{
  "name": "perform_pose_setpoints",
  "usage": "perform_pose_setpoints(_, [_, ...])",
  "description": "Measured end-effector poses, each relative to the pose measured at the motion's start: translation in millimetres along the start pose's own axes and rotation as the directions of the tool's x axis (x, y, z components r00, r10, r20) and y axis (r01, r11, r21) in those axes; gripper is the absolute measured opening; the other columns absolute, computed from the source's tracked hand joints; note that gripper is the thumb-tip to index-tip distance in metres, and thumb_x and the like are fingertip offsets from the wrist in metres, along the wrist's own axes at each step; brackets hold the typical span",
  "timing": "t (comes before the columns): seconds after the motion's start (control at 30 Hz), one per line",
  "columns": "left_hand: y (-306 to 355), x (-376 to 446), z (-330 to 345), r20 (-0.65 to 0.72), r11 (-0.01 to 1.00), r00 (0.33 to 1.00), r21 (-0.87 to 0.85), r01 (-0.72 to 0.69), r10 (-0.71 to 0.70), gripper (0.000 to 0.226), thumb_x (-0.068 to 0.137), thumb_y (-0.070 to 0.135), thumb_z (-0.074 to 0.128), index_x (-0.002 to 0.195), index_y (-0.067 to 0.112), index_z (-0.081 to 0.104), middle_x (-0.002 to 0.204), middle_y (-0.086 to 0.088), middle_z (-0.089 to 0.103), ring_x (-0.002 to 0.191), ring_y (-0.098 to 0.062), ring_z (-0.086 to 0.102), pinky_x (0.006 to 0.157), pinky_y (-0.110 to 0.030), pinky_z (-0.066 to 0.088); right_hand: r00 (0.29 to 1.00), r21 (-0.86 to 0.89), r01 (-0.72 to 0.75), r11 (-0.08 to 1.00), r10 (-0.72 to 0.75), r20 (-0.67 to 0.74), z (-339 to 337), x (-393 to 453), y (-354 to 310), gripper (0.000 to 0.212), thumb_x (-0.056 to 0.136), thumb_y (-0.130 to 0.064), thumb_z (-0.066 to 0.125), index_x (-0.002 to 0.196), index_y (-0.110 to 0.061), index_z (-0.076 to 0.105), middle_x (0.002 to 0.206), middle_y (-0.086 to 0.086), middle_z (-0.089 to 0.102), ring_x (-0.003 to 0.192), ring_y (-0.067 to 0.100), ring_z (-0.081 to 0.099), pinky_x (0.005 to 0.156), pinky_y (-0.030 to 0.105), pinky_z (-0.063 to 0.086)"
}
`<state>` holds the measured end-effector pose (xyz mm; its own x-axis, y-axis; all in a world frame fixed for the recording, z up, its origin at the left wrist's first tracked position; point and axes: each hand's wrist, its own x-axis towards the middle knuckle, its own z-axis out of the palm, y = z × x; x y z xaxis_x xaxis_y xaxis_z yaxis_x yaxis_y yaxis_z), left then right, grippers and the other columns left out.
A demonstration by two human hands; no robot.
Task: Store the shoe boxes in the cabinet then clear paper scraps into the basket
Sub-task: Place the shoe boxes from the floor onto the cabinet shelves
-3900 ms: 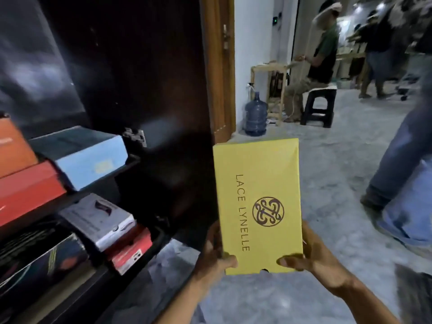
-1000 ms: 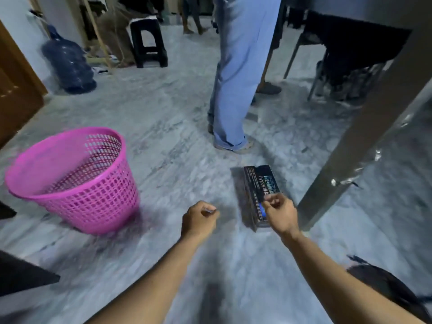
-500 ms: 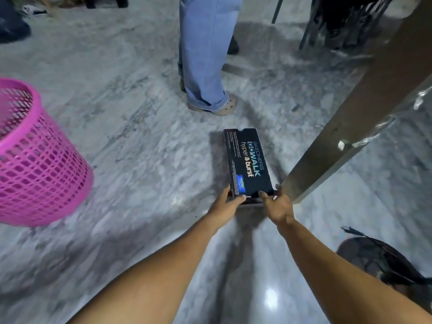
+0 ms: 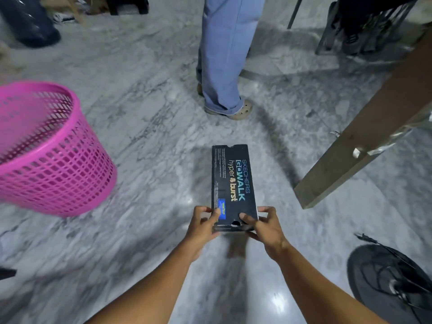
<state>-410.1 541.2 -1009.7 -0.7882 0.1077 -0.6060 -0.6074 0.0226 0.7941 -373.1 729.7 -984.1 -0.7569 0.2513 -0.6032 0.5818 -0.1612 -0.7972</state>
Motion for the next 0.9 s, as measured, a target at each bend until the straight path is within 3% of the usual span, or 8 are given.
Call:
perform_pose_setpoints(0.2, [46, -61, -44, -0.064, 0.980, 0.980, -0.055, -0.191, 0.187, 0.048, 0.096, 0.016, 0.071, 0.133, 0.036, 0.048, 0.118, -0.001, 0.069, 0.097, -0.016, 0.071, 0.068, -0.025, 0.051, 0.975, -0.020, 0.092, 0.996, -0.086, 0.204, 45, -40, -30, 0.070, 0.083, -0.010, 0.085, 0.135, -0.027, 0.041, 0.123, 0.006, 0.072, 0.106, 0.029, 0.072, 0.081, 0.037, 0.053])
perform_pose_setpoints(0.3, [79, -92, -76, -0.118, 0.947, 0.943, -0.050, -0.317, 0.310, 0.065, 0.081, 0.020, 0.080, 0.137, 0.038, 0.051, 0.122, -0.008, 0.070, 0.103, -0.023, 0.073, 0.082, -0.042, 0.063, 0.937, 0.001, 0.223, 0.975, -0.215, 0.277, 74, -71, -49, 0.066, 0.080, 0.008, 0.082, 0.131, -0.017, 0.051, 0.126, 0.011, 0.071, 0.105, 0.034, 0.073, 0.064, 0.028, 0.058])
perform_pose_setpoints(0.37, [99, -119, -98, -0.157, 0.918, 0.910, -0.047, -0.394, 0.383, 0.066, 0.076, 0.031, 0.083, 0.134, 0.045, 0.054, 0.123, -0.005, 0.070, 0.106, -0.022, 0.074, 0.092, -0.053, 0.061, 0.900, 0.029, 0.313, 0.949, -0.306, 0.311, 93, -91, -65, 0.069, 0.072, 0.005, 0.088, 0.127, -0.019, 0.053, 0.134, 0.013, 0.063, 0.111, 0.038, 0.071, 0.073, 0.037, 0.065])
perform_pose_setpoints(0.47, [119, -164, -120, -0.194, 0.862, 0.849, -0.028, -0.506, 0.492, 0.060, 0.078, 0.034, 0.082, 0.130, 0.049, 0.056, 0.124, 0.000, 0.071, 0.106, -0.017, 0.074, 0.092, -0.047, 0.061, 0.841, 0.039, 0.425, 0.904, -0.411, 0.352, 111, -129, -98, 0.073, 0.065, -0.015, 0.097, 0.123, -0.026, 0.055, 0.138, 0.007, 0.060, 0.119, 0.038, 0.066, 0.087, 0.056, 0.062])
perform_pose_setpoints(0.57, [134, -223, -154, -0.273, 0.787, 0.760, -0.014, -0.616, 0.590, 0.064, 0.080, 0.037, 0.080, 0.136, 0.044, 0.051, 0.128, 0.002, 0.071, 0.112, -0.015, 0.072, 0.088, -0.031, 0.060, 0.732, 0.030, 0.556, 0.831, -0.507, 0.455, 140, -184, -133, 0.074, 0.062, -0.030, 0.098, 0.122, -0.026, 0.054, 0.137, -0.002, 0.063, 0.124, 0.030, 0.064, 0.089, 0.049, 0.062])
perform_pose_setpoints(0.67, [144, -279, -189, -0.360, 0.711, 0.648, 0.066, -0.700, 0.671, 0.070, 0.082, 0.038, 0.078, 0.144, 0.035, 0.046, 0.135, 0.004, 0.067, 0.122, -0.016, 0.065, 0.090, -0.024, 0.056, 0.584, 0.058, 0.675, 0.736, -0.580, 0.568, 172, -234, -155, 0.069, 0.070, -0.018, 0.096, 0.124, -0.018, 0.052, 0.132, -0.004, 0.067, 0.125, 0.022, 0.064, 0.082, 0.034, 0.063])
perform_pose_setpoints(0.77, [151, -333, -216, -0.456, 0.639, 0.531, 0.116, -0.760, 0.715, 0.067, 0.085, 0.029, 0.077, 0.145, 0.033, 0.046, 0.138, 0.005, 0.064, 0.124, -0.012, 0.064, 0.089, -0.016, 0.053, 0.451, 0.125, 0.730, 0.672, -0.612, 0.650, 205, -277, -174, 0.065, 0.072, 0.001, 0.087, 0.125, -0.011, 0.052, 0.131, -0.002, 0.066, 0.125, 0.022, 0.062, 0.072, 0.032, 0.064])
perform_pose_setpoints(0.9, [158, -403, -257, -0.563, 0.556, 0.380, 0.177, -0.812, 0.734, 0.069, 0.089, 0.021, 0.076, 0.147, 0.033, 0.041, 0.142, 0.006, 0.063, 0.129, -0.013, 0.062, 0.093, -0.018, 0.053, 0.269, 0.213, 0.781, 0.588, -0.623, 0.735, 259, -336, -195, 0.070, 0.071, 0.003, 0.087, 0.129, -0.016, 0.052, 0.135, -0.004, 0.064, 0.127, 0.021, 0.062, 0.079, 0.034, 0.063])
